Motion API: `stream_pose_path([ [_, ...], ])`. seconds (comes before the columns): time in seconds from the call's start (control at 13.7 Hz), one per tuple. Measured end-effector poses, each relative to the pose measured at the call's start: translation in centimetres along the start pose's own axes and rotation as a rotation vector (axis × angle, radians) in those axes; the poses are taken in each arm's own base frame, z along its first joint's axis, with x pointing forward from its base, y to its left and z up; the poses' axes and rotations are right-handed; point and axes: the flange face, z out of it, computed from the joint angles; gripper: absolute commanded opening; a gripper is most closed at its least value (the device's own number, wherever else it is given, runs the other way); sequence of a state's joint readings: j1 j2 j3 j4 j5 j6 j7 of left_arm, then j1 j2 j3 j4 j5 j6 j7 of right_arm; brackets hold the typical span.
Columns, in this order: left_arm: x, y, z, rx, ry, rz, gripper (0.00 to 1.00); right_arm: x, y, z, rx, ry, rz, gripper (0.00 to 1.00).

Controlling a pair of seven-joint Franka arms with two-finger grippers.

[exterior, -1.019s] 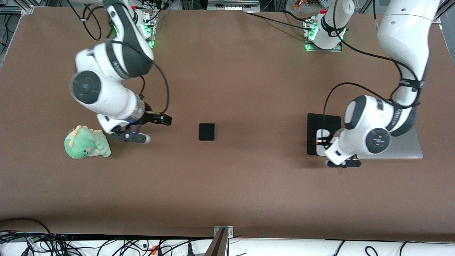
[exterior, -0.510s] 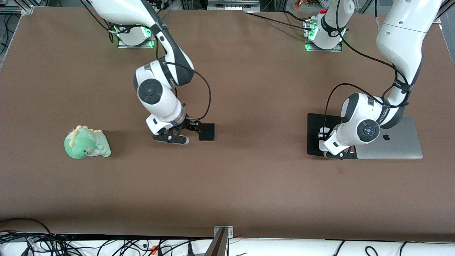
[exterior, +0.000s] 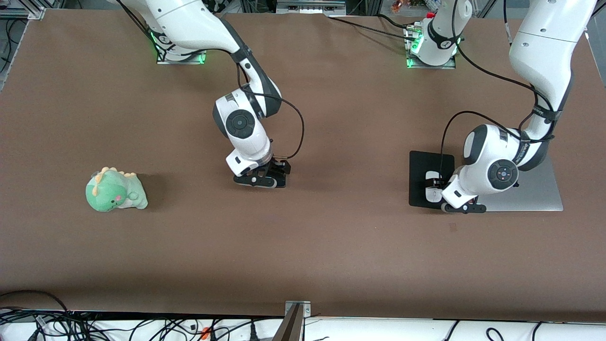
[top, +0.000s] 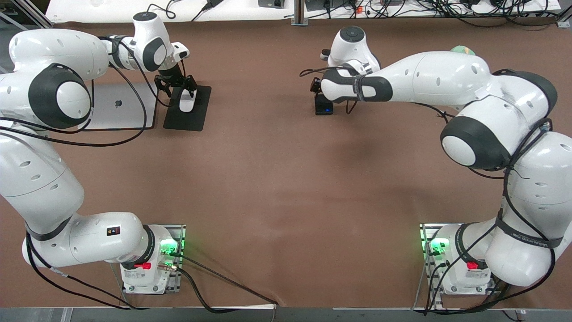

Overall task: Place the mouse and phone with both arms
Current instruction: 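Set the mouse on the pad while the right gripper grasps the phone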

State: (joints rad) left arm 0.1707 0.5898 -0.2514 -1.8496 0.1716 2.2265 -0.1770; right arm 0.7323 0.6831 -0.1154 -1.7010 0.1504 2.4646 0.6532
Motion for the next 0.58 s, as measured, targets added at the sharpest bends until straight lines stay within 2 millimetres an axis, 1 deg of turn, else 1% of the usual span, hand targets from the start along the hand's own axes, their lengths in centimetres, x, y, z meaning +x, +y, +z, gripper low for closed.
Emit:
stream_pose_path([
  [0.07,0.3,-0.4,-1.5,0.004,0.007,-0.007,1.0,-0.1,0.0,1.0,-0.01,0.01,-0.014,1.0],
  [0.15,0.5,-0.8,-3.8,0.011,0.017,-0.013,1.0,-0.3,0.0,1.6,-0.015,0.016,-0.025,1.0],
  [0.22,0.4,-1.1,-6.5,0.017,0.037,-0.021,1.0,-0.6,-0.2,2.1,-0.019,0.02,-0.036,1.0],
  [0.29,0.1,-1.4,-9.7,0.023,0.06,-0.031,1.0,-0.9,-0.5,2.4,-0.017,0.024,-0.044,1.0],
  [0.36,-0.7,-1.8,-13.1,0.025,0.075,-0.046,1.0,-1.1,-0.8,2.5,-0.013,0.03,-0.049,1.0],
  [0.44,-2.0,-2.4,-16.8,0.024,0.089,-0.068,1.0,-1.2,-0.9,2.7,-0.01,0.035,-0.052,1.0],
  [0.58,-5.4,-3.7,-23.8,0.028,0.114,-0.111,1.0,-1.6,-1.4,3.3,0.002,0.053,-0.063,1.0],
])
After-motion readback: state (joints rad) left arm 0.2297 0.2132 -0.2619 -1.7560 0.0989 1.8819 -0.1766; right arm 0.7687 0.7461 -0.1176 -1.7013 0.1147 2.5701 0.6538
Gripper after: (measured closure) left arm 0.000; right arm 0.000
